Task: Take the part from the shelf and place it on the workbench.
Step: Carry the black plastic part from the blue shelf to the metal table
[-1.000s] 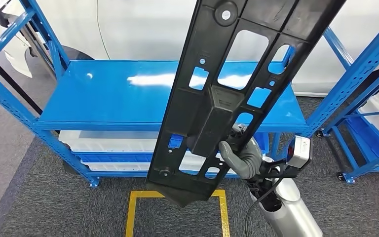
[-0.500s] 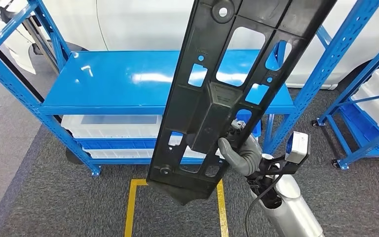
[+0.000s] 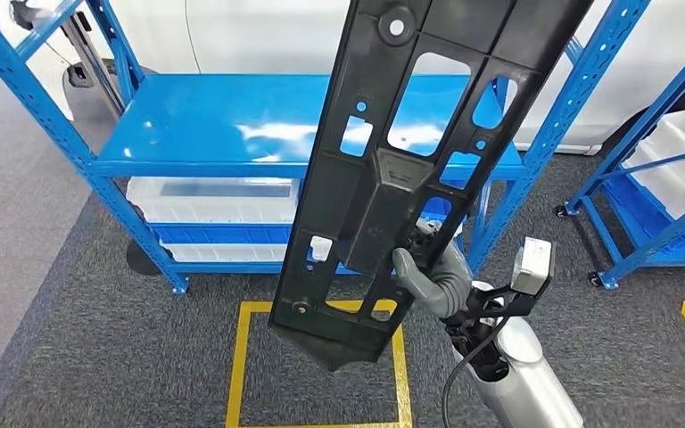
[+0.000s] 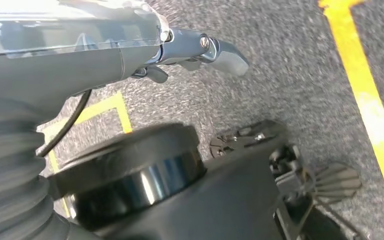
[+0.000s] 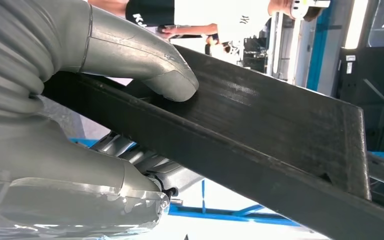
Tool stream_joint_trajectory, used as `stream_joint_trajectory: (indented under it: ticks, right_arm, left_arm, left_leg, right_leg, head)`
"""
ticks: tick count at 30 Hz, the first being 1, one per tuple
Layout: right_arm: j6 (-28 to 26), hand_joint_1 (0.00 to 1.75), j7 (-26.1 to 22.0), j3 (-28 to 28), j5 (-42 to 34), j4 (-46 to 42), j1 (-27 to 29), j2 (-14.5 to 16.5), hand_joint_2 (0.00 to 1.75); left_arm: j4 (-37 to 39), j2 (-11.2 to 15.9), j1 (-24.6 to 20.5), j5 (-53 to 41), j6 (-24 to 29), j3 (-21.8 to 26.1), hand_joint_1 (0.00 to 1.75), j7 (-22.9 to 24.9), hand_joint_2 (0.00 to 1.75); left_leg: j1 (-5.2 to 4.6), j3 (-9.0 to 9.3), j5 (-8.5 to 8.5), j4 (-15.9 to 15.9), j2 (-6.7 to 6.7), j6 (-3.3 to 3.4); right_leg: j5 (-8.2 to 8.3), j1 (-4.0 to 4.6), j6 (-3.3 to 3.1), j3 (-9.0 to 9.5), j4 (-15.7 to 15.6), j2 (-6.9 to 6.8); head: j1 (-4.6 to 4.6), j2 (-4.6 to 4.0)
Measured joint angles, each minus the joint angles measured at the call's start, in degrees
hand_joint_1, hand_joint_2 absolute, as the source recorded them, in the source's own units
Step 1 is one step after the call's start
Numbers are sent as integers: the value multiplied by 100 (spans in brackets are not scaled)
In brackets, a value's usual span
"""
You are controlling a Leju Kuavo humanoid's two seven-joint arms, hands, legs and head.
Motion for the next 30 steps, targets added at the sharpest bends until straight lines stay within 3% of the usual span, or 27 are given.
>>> stream_joint_trajectory:
  ticks: [3,4,5,6,7,8,9,11,13,15,16,18,20,21,22,24,25,27,29,30]
  right_arm:
    - [8,175,-17,-19,16,-5,43,-1,175]
    - [9,175,-22,-20,25,-6,57,-1,175]
    - [14,175,-25,-20,32,-6,68,-1,175]
    - [20,175,-26,-20,37,-6,75,-1,175]
    - [28,175,-25,-20,43,-7,75,-1,175]
    - [36,175,-25,-20,47,-9,69,-1,175]
    - [44,175,-24,-20,53,-16,62,1,175]
    - [68,175,-24,-25,62,-36,50,2,175]
    - [95,175,-19,-32,63,-52,49,6,175]
    - [108,175,7,-36,44,-56,47,17,175]
    - [109,175,27,-37,30,-57,46,26,175]
    - [117,175,58,-39,-15,-57,54,40,175]
    - [142,175,87,-42,-80,-56,71,45,175]
    - [160,175,102,-45,-114,-56,75,48,175]
    - [175,175,116,-48,-138,-57,77,50,175]
    - [190,175,135,-58,-165,-59,75,65,175]
    - [190,175,145,-62,-170,-67,74,78,175]
    - [186,175,158,-69,-175,-96,83,104,175]
    - [184,175,166,-84,-178,-132,104,113,175]
    - [182,175,166,-99,-179,-144,113,113,175]
  left_arm:
    - [0,1,6,2,-10,0,0,1,175]
    - [0,1,7,6,-14,0,0,1,175]
    - [0,1,6,12,-18,0,0,1,175]
    - [0,0,2,19,-18,0,0,0,175]
    - [0,-1,-4,24,-17,0,0,-4,175]
    - [0,-1,-12,26,-14,0,0,-14,175]
    - [0,-4,-19,20,-3,0,0,-30,175]
    - [0,-10,-27,3,33,0,0,-62,175]
    - [0,-15,-23,-6,61,0,0,-91,175]
    - [0,-14,-21,-6,69,0,0,-122,175]
    - [0,-13,-24,-5,70,1,0,-137,175]
    - [0,-13,-42,-3,70,1,0,-156,175]
    - [0,-13,-57,-3,70,0,0,-165,175]
    - [0,-13,-55,-4,70,0,0,-164,175]
    - [0,-13,-46,-7,70,0,0,-157,175]
    - [0,-11,-10,-15,72,0,0,-139,175]
    - [0,-10,10,-18,73,-1,0,-129,175]
    - [0,-10,33,-23,74,-2,0,-120,175]
    - [0,-14,34,-37,77,-4,0,-119,175]
    - [0,-17,32,-46,80,-7,0,-124,175]
  left_leg:
    - [3,-266,243,-5,30,59]
    - [0,-362,310,8,32,58]
    - [0,-464,374,30,33,51]
    - [1,-567,431,60,34,40]
    - [3,-668,478,96,32,25]
    - [3,-757,514,140,30,5]
    - [-3,-829,540,185,26,-17]
    - [-15,-893,601,229,21,-80]
    - [-15,-901,676,215,20,-147]
    - [-3,-976,556,345,7,-212]
    - [4,-1059,377,552,0,-245]
    - [29,-1297,-117,1289,-5,-303]
    - [43,-1399,-347,1841,-5,-335]
    - [48,-1291,-285,1796,-8,-335]
    - [53,-1083,-144,1533,-25,-325]
    - [60,-553,135,724,-181,-270]
    - [62,-373,192,414,-273,-242]
    - [55,-252,172,169,-353,-202]
    - [67,-266,182,90,-243,-159]
    - [80,-265,195,56,-188,-126]
  right_leg:
    - [-891,-14,58,-223,941,11]
    - [-1002,-17,75,-258,1276,10]
    - [-975,-21,89,-234,1494,10]
    - [-843,-26,97,-126,1532,9]
    - [-685,-33,98,91,1357,8]
    - [-621,-39,88,400,1000,5]
    - [-667,-32,68,729,551,5]
    - [-848,-3,1,1128,-50,5]
    - [-838,9,-82,1143,-153,5]
    - [-739,-18,-171,1093,-195,-8]
    - [-687,-35,-207,1059,-212,-11]
    - [-608,-30,-235,969,-212,2]
    - [-547,-25,-226,887,-205,40]
    - [-524,-24,-216,859,-202,74]
    - [-506,-24,-204,842,-198,118]
    - [-480,-20,-171,814,-188,213]
    - [-462,-20,-144,793,-181,259]
    - [-415,-27,-72,731,-177,346]
    - [-395,-28,-3,674,-160,402]
    - [-451,-22,24,617,-77,355]
  head:
    - [0,0]
    - [1,0]
    - [1,0]
    - [1,0]
    - [1,0]
    - [1,0]
    - [0,0]
    - [0,0]
    - [1,0]
    - [-1,0]
    - [-1,0]
    - [-2,0]
    - [-2,0]
    - [-2,0]
    - [-2,0]
    - [-2,0]
    - [-2,0]
    - [-2,0]
    - [-2,0]
    - [-1,0]
